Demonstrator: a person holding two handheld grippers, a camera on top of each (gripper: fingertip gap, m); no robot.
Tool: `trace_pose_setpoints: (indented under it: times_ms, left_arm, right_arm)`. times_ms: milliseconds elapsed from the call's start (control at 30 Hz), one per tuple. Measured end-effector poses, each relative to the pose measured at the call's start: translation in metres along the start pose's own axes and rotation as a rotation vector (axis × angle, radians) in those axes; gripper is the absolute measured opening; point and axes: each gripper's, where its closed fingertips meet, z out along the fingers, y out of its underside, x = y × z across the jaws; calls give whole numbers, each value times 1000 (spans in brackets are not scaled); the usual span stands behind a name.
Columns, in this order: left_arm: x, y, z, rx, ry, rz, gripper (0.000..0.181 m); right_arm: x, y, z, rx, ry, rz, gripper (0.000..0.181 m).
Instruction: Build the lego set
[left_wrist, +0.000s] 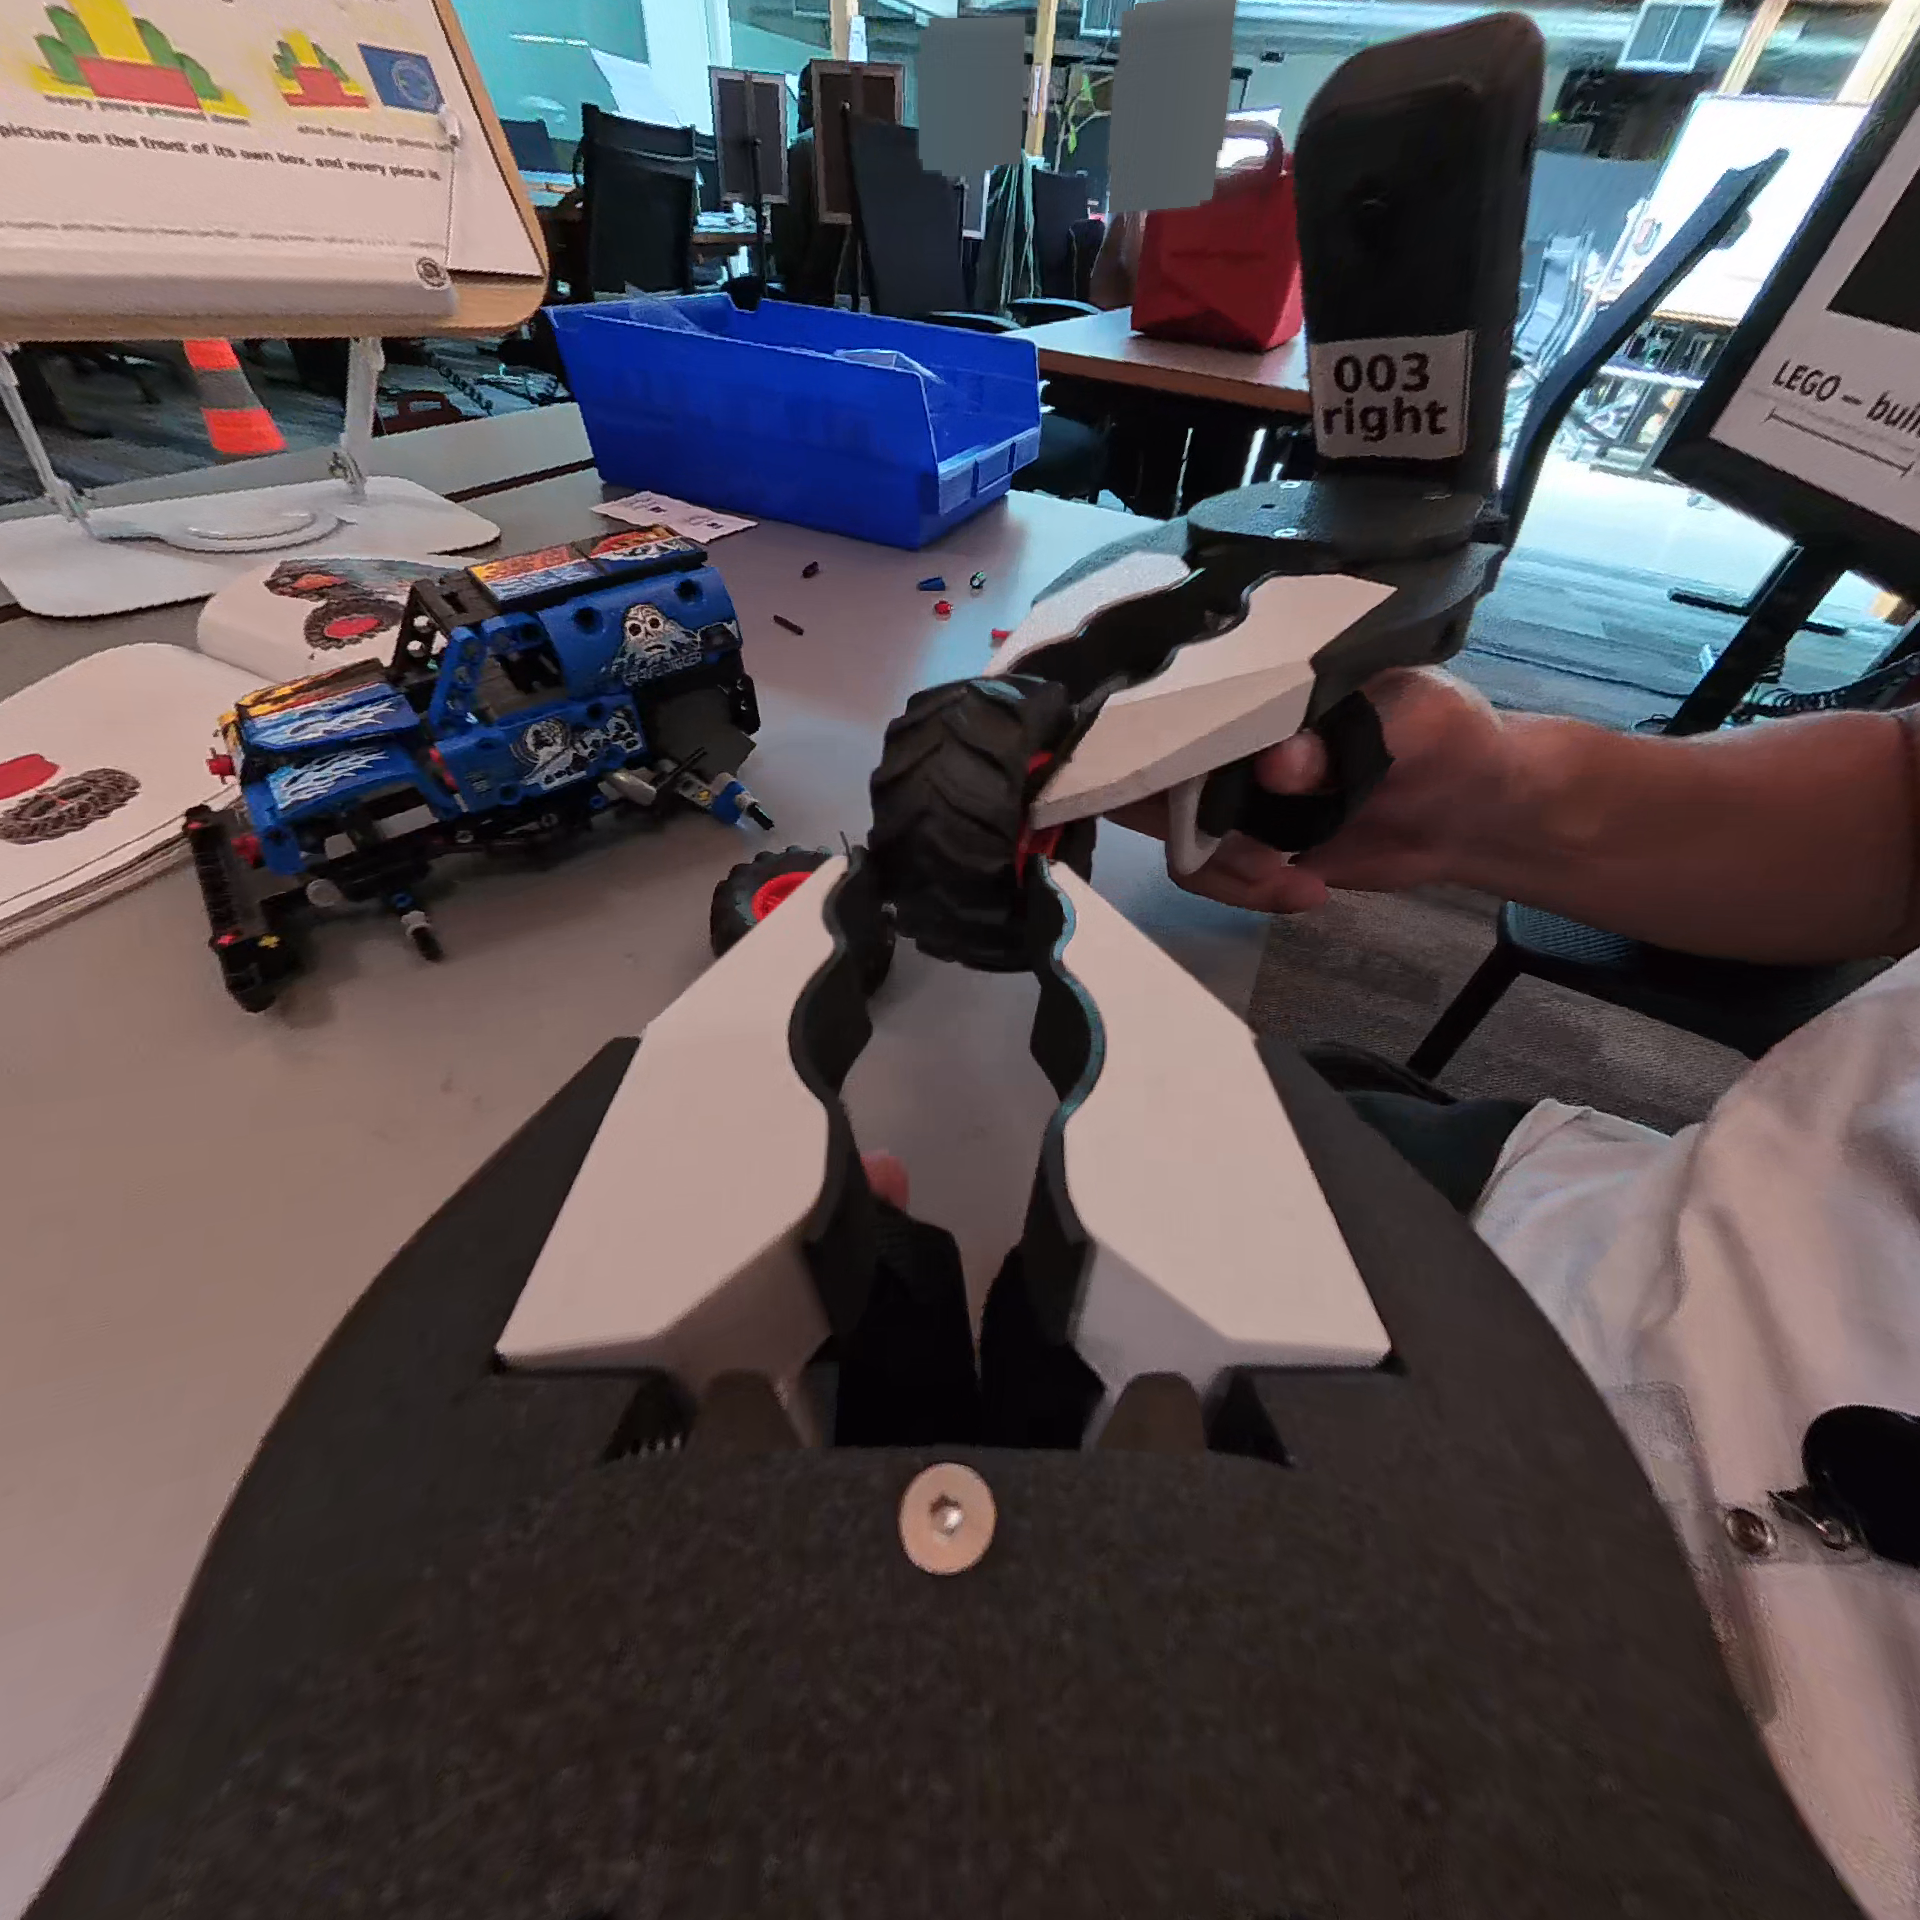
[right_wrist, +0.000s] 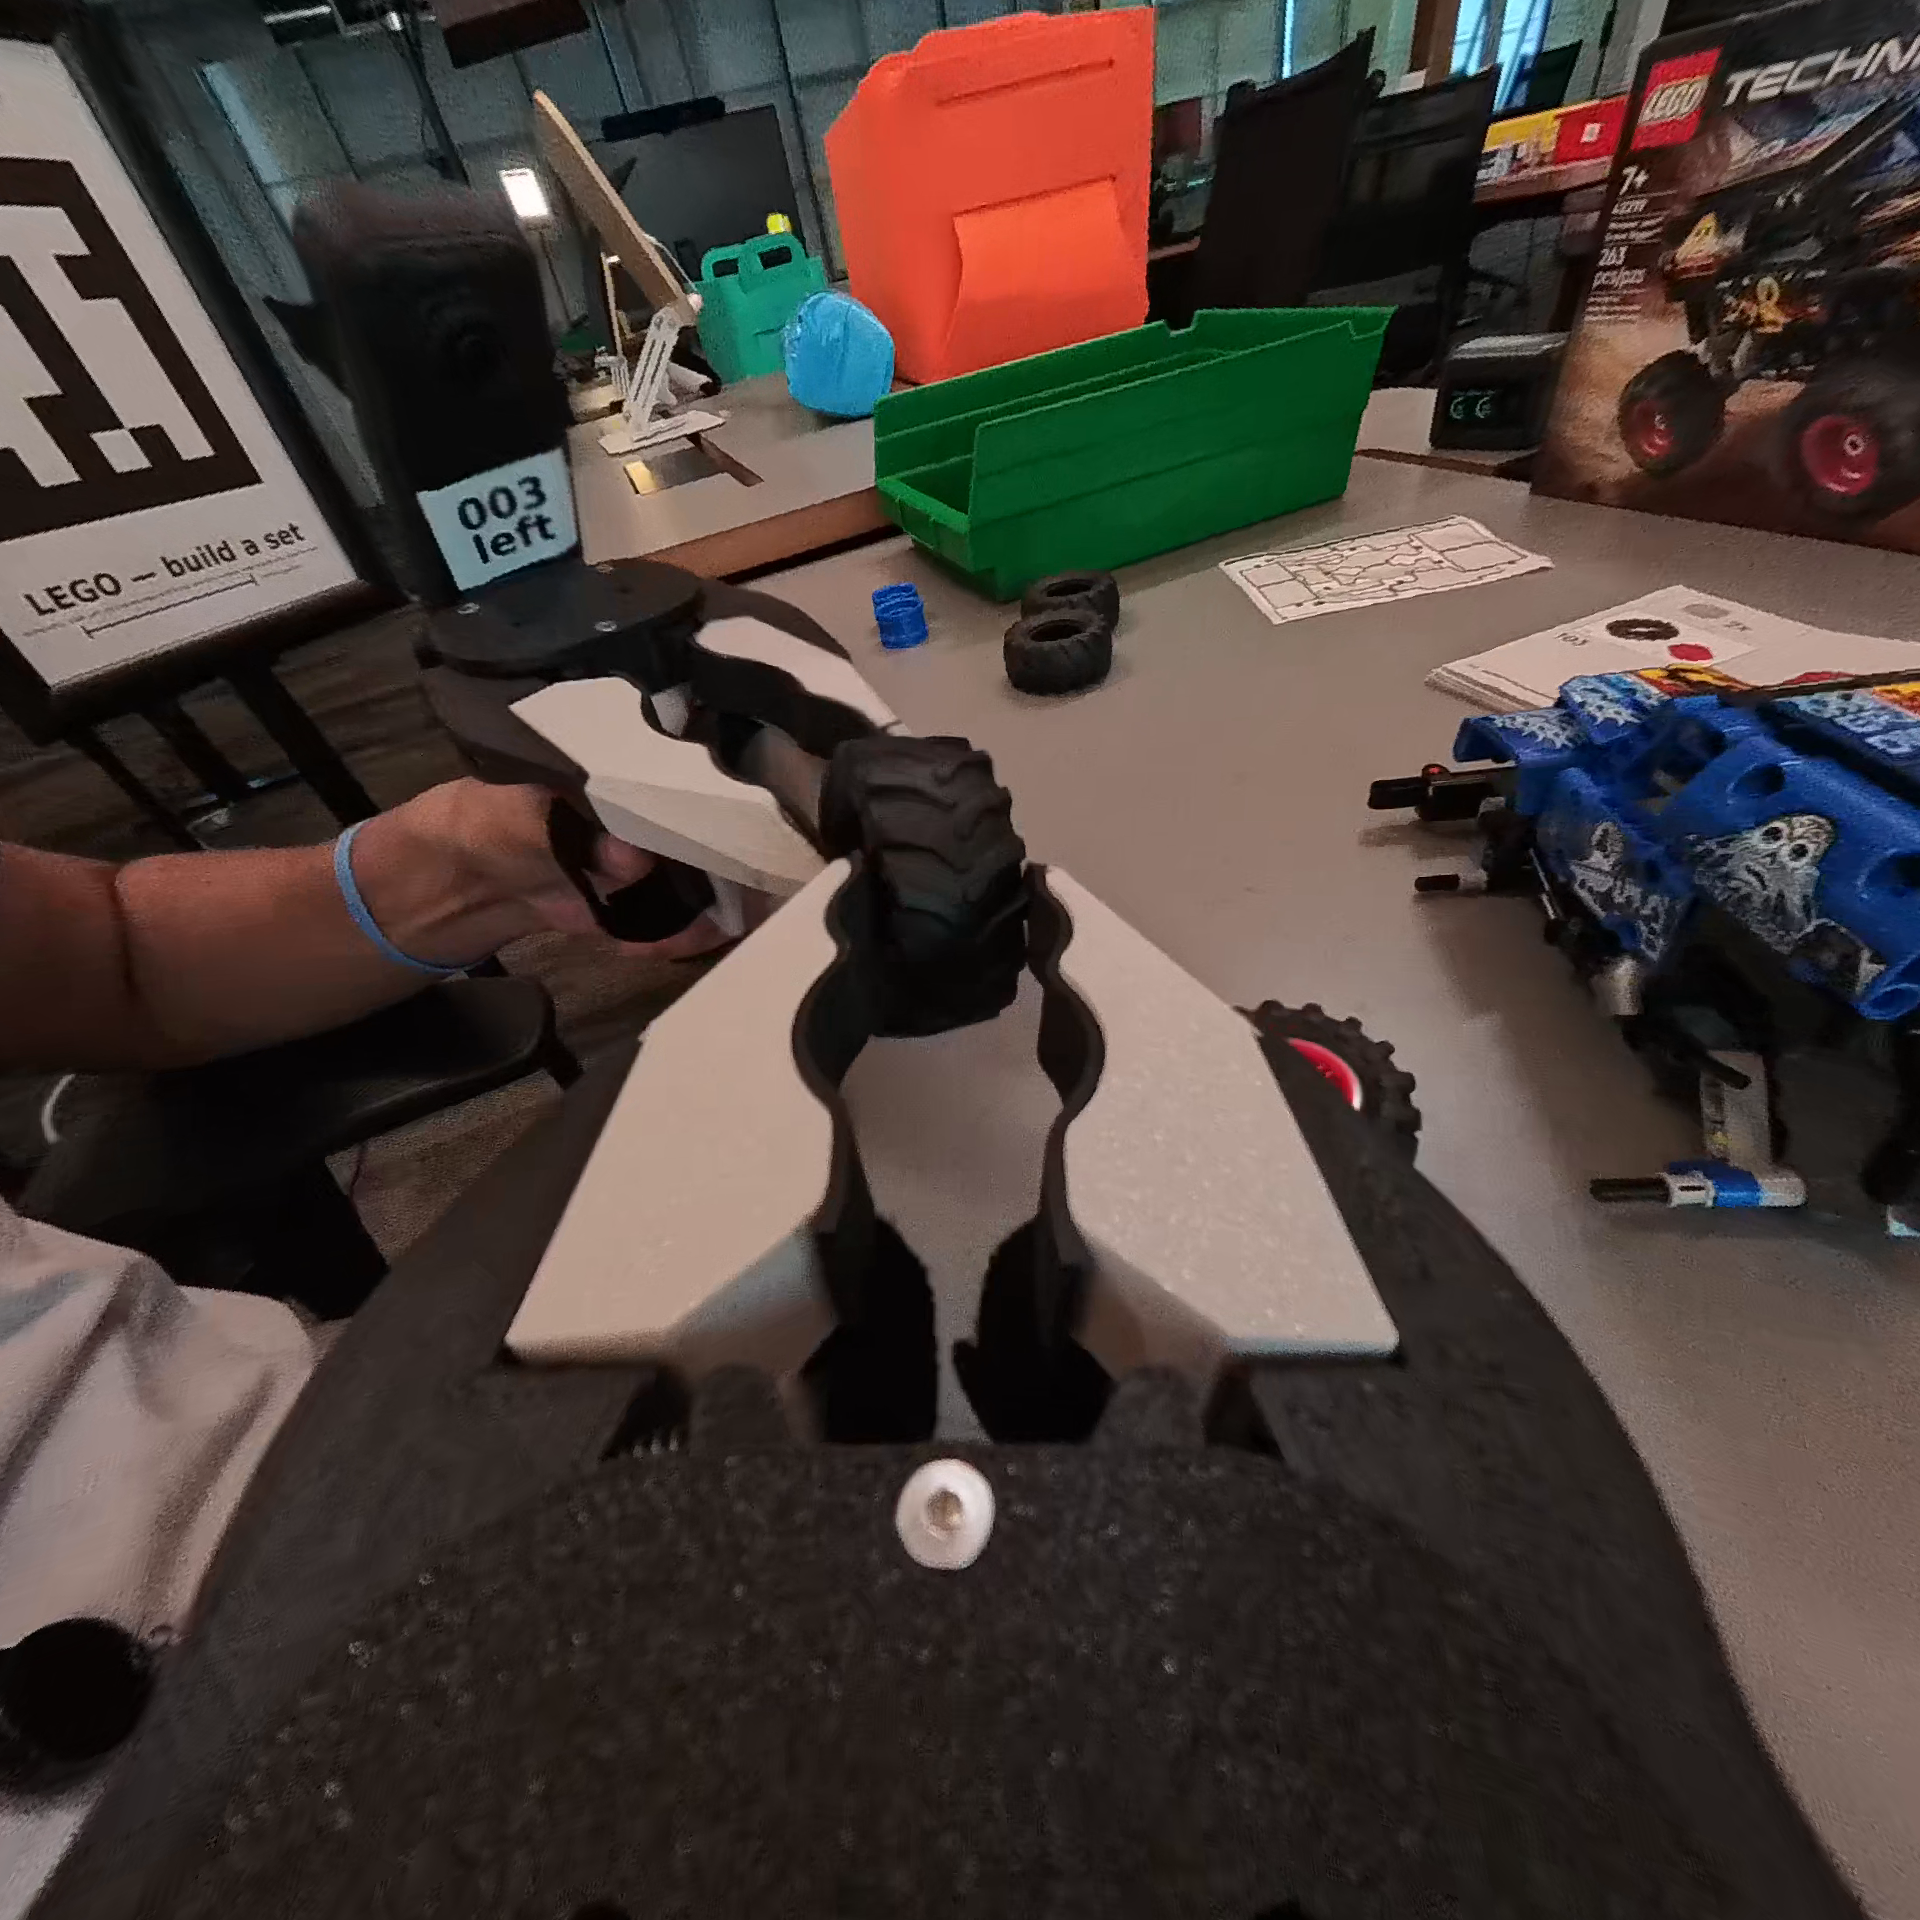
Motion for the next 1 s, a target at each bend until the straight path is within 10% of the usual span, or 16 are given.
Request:
trace_pose_setpoints:
  times_ms: [400,700,1000]
  left_arm:
    - [-6,8,2,-82,-62,145,21]
    - [12,-5,-11,16,191,-57,22]
    - [10,-2,-13,11,212,-87,20]
  right_arm:
    - [-12,7,2,-78,-159,143,25]
    - [-35,-2,-4,-21,-401,358,24]
    - [-34,11,10,-89,-131,-31,34]
